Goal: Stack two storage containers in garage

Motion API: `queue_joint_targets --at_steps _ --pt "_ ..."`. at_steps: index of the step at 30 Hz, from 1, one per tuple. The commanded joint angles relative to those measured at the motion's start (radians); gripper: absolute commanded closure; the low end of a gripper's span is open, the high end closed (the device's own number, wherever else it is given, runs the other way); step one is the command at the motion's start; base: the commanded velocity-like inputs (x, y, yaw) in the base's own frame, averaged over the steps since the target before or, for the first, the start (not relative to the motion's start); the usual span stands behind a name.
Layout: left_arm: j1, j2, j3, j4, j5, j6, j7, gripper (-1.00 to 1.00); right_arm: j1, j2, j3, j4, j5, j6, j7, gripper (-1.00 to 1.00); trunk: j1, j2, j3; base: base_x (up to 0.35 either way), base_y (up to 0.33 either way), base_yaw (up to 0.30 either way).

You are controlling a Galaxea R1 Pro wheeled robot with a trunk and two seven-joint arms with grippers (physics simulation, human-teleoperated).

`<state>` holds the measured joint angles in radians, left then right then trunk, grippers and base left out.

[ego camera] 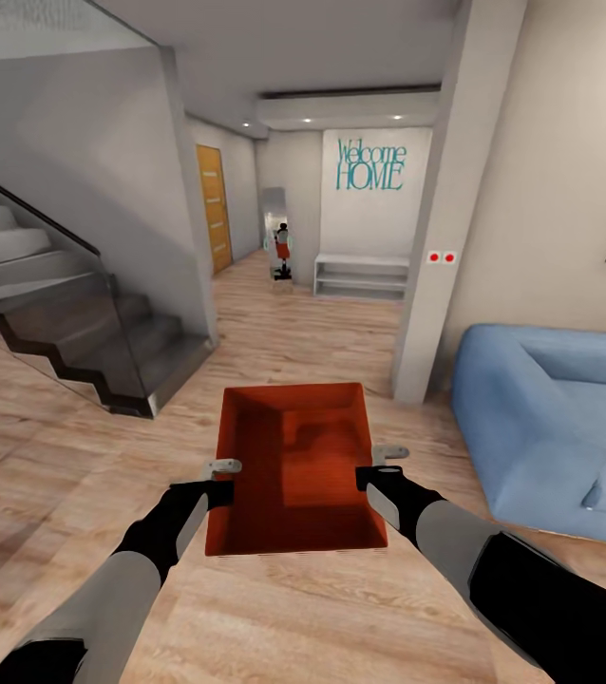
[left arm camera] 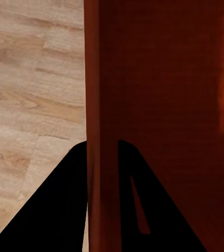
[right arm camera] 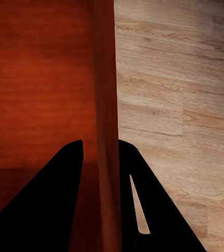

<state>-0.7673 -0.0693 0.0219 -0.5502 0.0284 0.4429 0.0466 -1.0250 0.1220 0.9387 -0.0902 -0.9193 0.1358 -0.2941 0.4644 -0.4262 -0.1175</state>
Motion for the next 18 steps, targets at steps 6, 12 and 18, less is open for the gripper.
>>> queue_joint_targets --at_steps 6,12,18 --pt "0.000 0.010 -0.006 0.004 0.021 0.004 0.009 1.00 -0.001 -0.009 -0.008 -0.006 0.005 -0.053 -0.003 1.00 0.001 -0.002 -0.002 0.322 0.000 0.000" --pt "0.000 0.010 -0.005 0.007 0.021 0.003 0.009 1.00 -0.001 -0.009 -0.008 -0.006 0.005 -0.053 -0.003 1.00 0.001 -0.002 -0.002 0.322 0.000 0.000" --pt "0.000 0.011 -0.005 0.007 0.021 0.003 0.009 1.00 -0.001 -0.009 -0.008 -0.006 0.005 -0.053 -0.004 1.00 0.001 -0.002 -0.002 0.322 0.000 0.000"
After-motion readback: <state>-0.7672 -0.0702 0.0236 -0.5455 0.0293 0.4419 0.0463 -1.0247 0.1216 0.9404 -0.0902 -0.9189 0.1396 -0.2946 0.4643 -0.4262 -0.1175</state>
